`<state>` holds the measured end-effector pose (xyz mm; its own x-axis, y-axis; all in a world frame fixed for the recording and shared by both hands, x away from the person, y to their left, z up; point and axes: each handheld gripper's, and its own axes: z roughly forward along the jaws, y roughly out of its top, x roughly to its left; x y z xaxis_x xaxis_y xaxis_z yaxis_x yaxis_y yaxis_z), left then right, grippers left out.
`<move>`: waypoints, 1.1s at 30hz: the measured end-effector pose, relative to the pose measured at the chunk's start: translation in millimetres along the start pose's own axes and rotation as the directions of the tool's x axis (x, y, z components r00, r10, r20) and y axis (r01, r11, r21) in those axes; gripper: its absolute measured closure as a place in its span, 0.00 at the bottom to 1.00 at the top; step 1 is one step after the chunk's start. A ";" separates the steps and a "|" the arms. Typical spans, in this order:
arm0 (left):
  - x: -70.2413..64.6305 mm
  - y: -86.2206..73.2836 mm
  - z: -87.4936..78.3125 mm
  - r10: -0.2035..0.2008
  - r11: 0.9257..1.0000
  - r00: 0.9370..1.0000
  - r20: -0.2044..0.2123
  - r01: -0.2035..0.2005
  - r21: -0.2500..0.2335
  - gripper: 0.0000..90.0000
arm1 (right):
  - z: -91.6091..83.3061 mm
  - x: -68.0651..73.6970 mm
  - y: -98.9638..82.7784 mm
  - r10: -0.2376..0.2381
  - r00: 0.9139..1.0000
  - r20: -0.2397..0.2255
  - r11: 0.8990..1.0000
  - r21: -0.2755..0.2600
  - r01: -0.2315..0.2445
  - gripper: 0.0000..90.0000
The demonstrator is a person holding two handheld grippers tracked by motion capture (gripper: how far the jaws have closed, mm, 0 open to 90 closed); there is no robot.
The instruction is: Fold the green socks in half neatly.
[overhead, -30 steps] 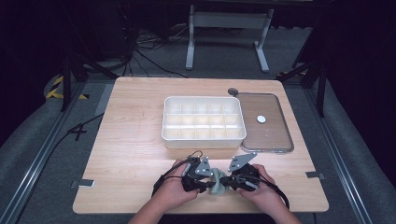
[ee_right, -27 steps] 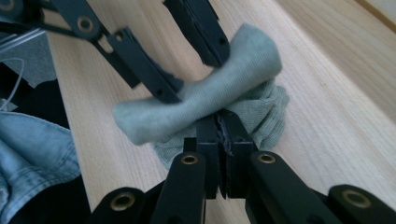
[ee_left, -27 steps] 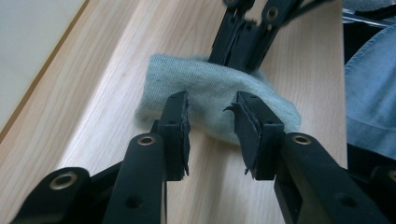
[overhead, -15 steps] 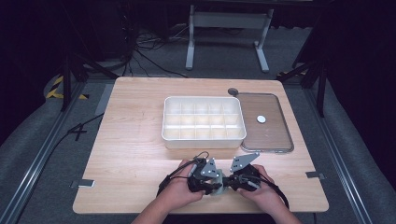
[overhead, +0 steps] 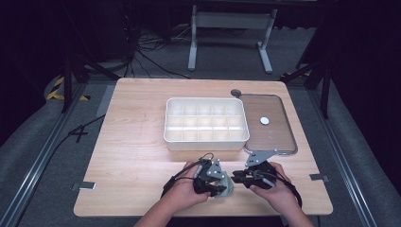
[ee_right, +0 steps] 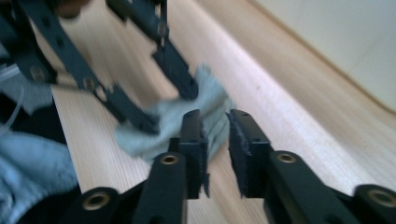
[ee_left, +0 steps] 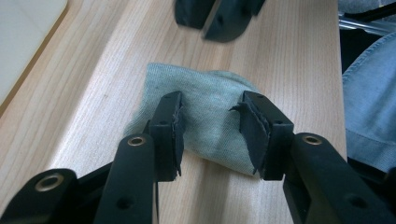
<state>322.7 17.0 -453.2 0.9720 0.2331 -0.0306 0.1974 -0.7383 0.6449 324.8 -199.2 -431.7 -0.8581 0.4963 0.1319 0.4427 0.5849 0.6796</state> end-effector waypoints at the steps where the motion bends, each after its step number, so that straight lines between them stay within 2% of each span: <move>1: -0.3 0.5 0.0 0.004 1.000 1.000 -0.005 -0.004 0.002 0.66 | 0.0 1.8 1.1 0.010 1.000 0.008 1.000 -0.024 -0.009 0.77; 4: -1.4 0.7 -0.3 0.002 1.000 1.000 -0.015 -0.002 0.008 0.66 | 4.8 6.6 2.3 0.040 0.999 0.032 0.998 -0.043 -0.039 0.70; 7: -1.8 0.7 -0.3 0.001 1.000 1.000 -0.018 -0.001 0.008 0.66 | 8.7 6.9 1.0 0.084 0.996 0.026 0.994 -0.075 -0.082 0.65; 12: -1.8 0.4 0.0 -0.004 1.000 1.000 -0.013 0.004 0.003 0.66 | 16.2 7.1 -1.7 0.150 0.988 0.023 0.985 -0.092 -0.148 0.60; 15: -1.9 0.4 -0.1 -0.005 1.000 1.000 -0.014 0.005 0.004 0.66 | 20.2 7.1 -2.8 0.164 0.986 0.027 0.983 -0.094 -0.161 0.59; 20: -2.3 0.2 -1.2 -0.001 1.000 1.000 -0.013 0.001 0.004 0.64 | 24.0 6.9 -4.7 0.153 0.987 0.050 0.987 -0.052 -0.150 0.59; 21: -2.2 0.1 -1.6 -0.001 1.000 1.000 -0.012 0.001 -0.001 0.63 | 25.2 6.6 -5.4 0.135 0.989 0.065 0.991 -0.024 -0.134 0.59; 24: -1.7 -1.6 -5.1 -0.010 1.000 1.000 -0.012 0.010 -0.003 0.58 | 27.8 6.4 -6.5 0.120 0.990 0.075 0.993 0.011 -0.121 0.60; 28: 2.3 -6.7 -9.7 -0.042 0.999 0.999 -0.019 0.042 -0.006 0.57 | 28.9 4.9 -6.9 0.119 0.991 0.063 0.992 0.030 -0.121 0.61; 30: 2.1 -7.6 -7.9 -0.045 0.999 0.999 -0.031 0.046 0.015 0.55 | 29.7 3.6 -7.1 0.127 0.990 0.054 0.991 0.039 -0.129 0.61; 33: -1.3 -5.7 -4.6 -0.028 0.999 0.999 -0.047 0.030 0.041 0.55 | 30.6 1.9 -6.1 0.134 0.990 0.036 0.989 0.053 -0.136 0.61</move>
<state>319.7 23.8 -453.4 0.9591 0.2828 -0.0128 0.2313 -0.7567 0.6115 328.4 -182.2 -457.6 -0.7811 0.5931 0.1951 0.5680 0.5451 0.6166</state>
